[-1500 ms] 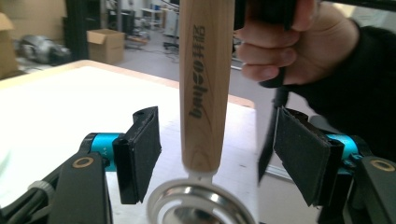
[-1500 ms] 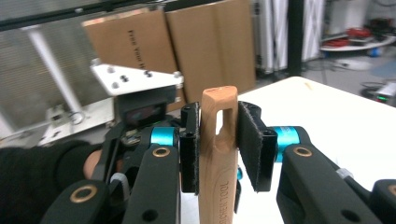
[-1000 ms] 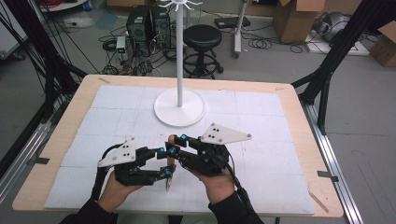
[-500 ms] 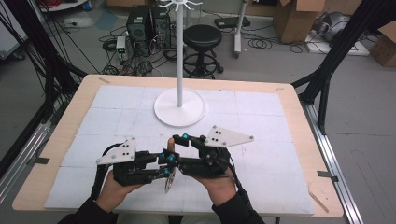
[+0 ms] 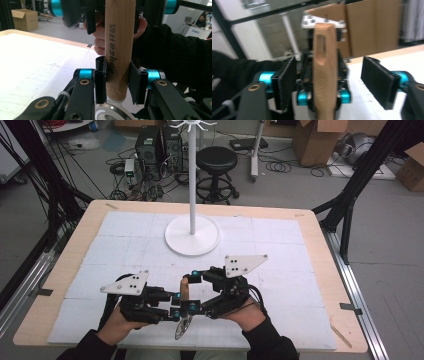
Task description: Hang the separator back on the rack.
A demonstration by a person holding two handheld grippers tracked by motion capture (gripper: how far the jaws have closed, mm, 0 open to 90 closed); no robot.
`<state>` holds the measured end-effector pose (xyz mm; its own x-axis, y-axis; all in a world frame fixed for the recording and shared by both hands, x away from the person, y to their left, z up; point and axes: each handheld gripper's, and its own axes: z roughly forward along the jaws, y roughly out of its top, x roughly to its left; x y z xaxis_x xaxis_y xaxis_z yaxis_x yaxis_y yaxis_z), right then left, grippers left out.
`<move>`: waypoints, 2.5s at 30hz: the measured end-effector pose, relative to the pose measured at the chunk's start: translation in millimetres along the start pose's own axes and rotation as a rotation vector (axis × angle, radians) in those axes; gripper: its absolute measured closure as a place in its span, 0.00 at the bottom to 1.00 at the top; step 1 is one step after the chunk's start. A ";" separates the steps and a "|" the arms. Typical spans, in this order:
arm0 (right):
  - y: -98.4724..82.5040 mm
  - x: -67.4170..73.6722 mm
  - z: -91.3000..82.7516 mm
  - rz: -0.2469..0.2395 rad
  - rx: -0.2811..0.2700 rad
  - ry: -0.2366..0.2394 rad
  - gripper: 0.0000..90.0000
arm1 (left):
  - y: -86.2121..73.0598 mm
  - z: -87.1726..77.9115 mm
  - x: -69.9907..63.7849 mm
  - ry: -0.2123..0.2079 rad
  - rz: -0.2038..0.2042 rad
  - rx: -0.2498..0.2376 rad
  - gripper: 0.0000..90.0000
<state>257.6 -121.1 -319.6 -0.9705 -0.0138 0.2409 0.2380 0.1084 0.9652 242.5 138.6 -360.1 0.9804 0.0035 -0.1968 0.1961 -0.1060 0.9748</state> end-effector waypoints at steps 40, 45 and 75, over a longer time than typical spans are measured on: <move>9.2 19.5 14.8 0.071 -0.058 -0.468 0.78 | -0.9 -2.7 2.5 0.273 -0.002 -0.042 0.41; 5.5 21.9 19.3 0.128 -0.086 -0.522 0.78 | -1.0 0.9 0.1 0.311 0.008 -0.023 0.42; 0.7 25.3 23.8 0.183 -0.102 -0.545 0.76 | 1.6 -3.7 -1.5 0.326 -0.022 0.021 0.81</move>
<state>232.3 -97.7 -315.3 -0.7871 0.5121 0.3437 0.3804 -0.0356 0.9241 241.4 142.1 -357.9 0.9306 0.3241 -0.1702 0.2198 -0.1228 0.9678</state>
